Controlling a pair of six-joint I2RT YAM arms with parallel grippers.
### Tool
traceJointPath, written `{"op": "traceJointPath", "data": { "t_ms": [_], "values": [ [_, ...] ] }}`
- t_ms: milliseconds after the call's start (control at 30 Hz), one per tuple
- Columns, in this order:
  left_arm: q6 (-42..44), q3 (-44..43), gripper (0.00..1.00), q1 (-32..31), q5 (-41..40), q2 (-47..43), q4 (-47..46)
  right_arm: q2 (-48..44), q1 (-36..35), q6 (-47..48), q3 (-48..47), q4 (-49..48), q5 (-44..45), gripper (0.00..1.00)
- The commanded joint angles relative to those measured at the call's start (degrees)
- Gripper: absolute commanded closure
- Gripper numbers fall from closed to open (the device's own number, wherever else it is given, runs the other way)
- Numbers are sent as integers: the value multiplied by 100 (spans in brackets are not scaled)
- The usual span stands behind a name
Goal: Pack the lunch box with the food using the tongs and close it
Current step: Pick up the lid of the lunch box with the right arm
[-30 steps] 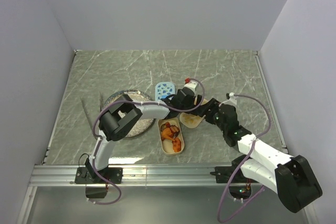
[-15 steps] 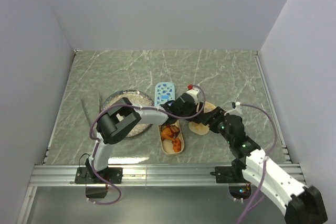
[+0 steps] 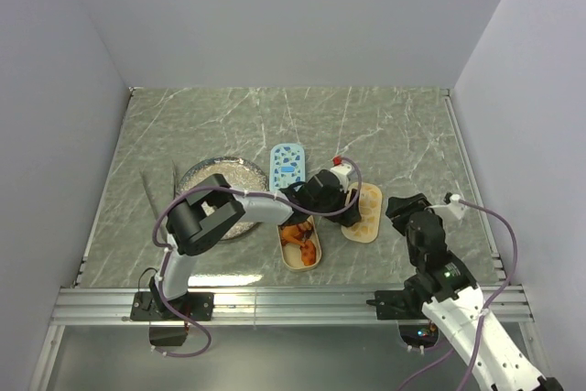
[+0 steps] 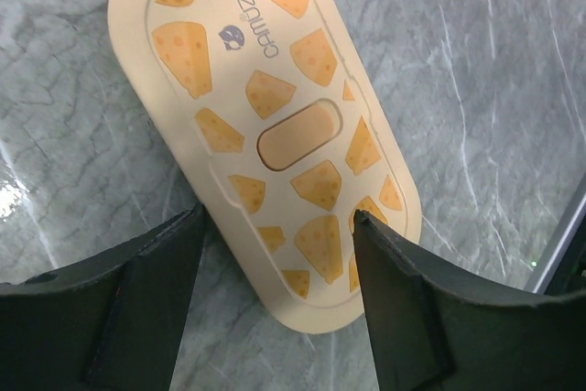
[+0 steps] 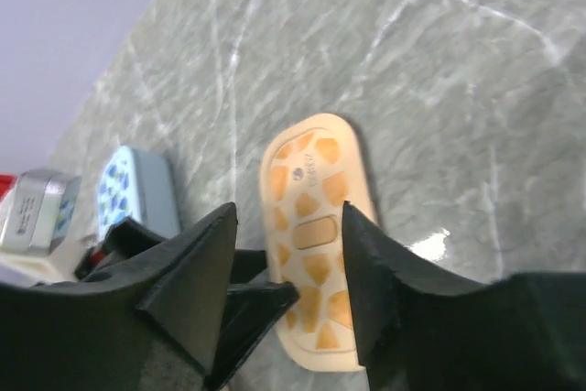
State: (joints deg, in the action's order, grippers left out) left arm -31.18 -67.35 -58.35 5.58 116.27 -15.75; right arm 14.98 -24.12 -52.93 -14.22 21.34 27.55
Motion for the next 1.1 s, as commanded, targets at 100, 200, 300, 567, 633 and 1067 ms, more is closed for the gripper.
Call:
{"op": "traceJointPath", "data": {
  "t_ms": [100, 200, 300, 567, 633, 1067],
  "values": [
    [-178, 319, 28, -63, 390, -78, 249, 1110, 83, 195, -476, 292, -64, 65],
    [-274, 477, 28, -63, 470, -148, 29, 1603, 100, 248, -547, 204, -496, 94],
    [-318, 556, 28, -72, 487, -218, -95, 1789, 109, 265, -565, 291, -637, 100],
    [-398, 451, 28, -71, 426, -139, -25, 2411, 127, 406, -608, 213, -760, 100],
    [-415, 460, 28, -63, 339, -148, 28, 2788, 153, 528, -705, 134, -760, 100],
    [-433, -67, 26, -124, -496, 89, 977, 3871, 1023, 1179, -802, -657, -1691, 100]
  ]
}}
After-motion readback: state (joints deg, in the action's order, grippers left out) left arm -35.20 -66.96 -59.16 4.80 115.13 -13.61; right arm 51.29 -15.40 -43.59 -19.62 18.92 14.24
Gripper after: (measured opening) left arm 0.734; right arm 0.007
